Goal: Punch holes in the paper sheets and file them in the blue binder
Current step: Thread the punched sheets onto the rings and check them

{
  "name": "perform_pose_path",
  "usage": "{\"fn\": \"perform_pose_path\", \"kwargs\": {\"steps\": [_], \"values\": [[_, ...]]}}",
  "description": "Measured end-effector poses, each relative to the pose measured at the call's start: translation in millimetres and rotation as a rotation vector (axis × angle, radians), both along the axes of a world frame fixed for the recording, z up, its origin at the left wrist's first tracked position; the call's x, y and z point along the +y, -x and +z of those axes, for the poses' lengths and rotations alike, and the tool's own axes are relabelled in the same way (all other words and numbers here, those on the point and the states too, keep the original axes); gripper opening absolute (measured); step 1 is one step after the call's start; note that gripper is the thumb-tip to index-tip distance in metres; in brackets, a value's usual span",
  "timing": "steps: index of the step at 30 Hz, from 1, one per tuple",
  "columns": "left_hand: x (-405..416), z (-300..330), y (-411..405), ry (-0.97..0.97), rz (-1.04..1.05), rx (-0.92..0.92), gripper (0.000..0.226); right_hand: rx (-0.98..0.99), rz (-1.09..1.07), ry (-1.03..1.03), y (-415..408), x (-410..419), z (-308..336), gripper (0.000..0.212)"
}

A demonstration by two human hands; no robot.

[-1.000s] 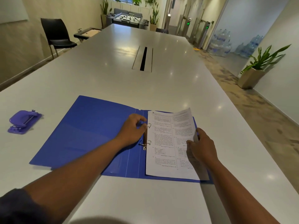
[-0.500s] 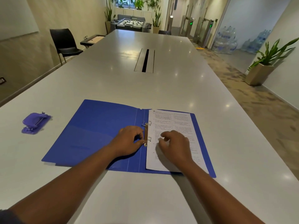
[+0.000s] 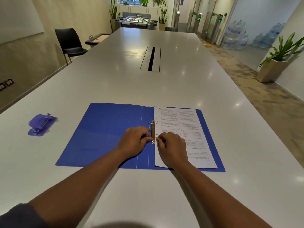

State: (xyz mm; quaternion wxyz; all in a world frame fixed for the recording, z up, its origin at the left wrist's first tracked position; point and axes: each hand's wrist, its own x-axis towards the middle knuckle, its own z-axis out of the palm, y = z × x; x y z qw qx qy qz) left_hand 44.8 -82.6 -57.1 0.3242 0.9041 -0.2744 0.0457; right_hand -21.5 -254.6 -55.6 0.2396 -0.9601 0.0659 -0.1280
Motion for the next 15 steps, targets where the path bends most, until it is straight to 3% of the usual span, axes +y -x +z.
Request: {"fn": "perform_pose_path", "kwargs": {"steps": [5, 15], "values": [[-2.1, -5.4, -0.7, 0.002, 0.000, -0.112, 0.017, -0.054, 0.013, 0.073, -1.2, 0.5, -4.8, 0.024], [-6.2, -5.7, 0.2, -0.179, -0.116, -0.446, 0.008, -0.163, 0.101, 0.173, 1.8, 2.1, -12.8, 0.014]]}}
